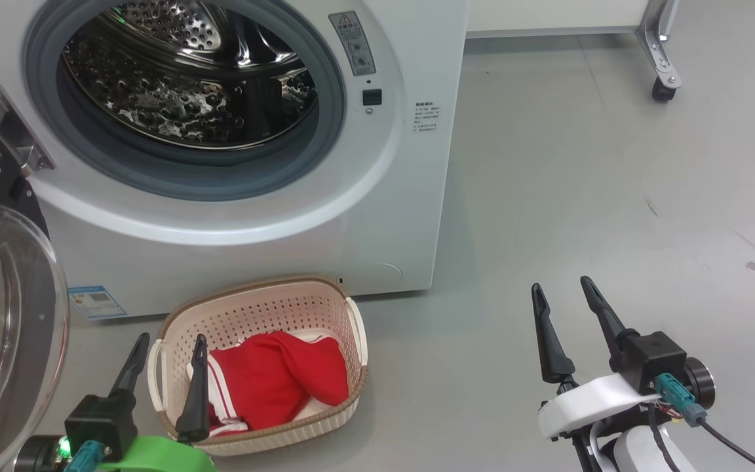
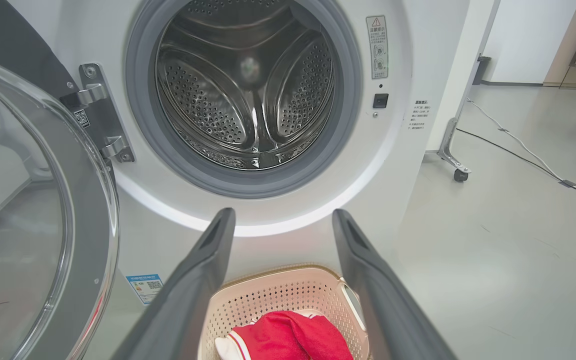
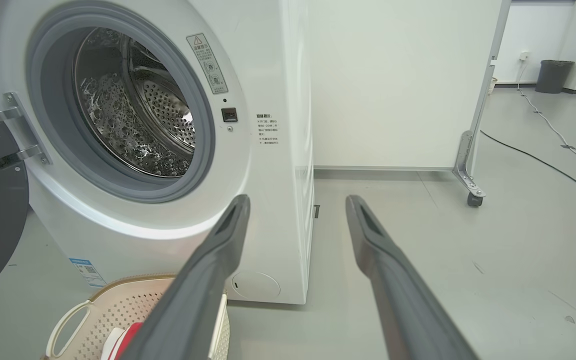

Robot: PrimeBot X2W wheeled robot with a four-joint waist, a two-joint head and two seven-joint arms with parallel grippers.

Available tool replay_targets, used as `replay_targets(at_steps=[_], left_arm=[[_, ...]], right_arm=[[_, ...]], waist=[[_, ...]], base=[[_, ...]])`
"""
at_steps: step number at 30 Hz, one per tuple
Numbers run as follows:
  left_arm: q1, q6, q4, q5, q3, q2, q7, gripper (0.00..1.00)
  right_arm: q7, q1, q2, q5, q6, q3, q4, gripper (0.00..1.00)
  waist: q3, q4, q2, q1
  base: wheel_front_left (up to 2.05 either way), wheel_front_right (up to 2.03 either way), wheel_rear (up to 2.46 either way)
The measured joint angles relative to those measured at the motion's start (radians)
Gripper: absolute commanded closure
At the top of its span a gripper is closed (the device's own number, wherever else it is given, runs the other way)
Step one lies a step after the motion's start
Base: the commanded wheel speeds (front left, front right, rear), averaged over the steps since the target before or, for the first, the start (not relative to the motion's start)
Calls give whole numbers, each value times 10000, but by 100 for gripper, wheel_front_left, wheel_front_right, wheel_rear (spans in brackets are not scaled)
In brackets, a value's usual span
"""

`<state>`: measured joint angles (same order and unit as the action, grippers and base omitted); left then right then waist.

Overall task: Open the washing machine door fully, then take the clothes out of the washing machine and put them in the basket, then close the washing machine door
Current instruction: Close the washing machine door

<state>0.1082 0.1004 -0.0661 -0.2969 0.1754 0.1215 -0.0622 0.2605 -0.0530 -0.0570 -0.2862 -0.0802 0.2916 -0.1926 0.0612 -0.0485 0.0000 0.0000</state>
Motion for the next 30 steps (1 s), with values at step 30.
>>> replay_targets(at_steps=[30], left_arm=[[62,2,-451,0,25,4,174,0]], right_arm=[[0,-1,15,2,75,-123,-2,0]], waist=[[95,-16,0,0]], base=[[-60,60,0]])
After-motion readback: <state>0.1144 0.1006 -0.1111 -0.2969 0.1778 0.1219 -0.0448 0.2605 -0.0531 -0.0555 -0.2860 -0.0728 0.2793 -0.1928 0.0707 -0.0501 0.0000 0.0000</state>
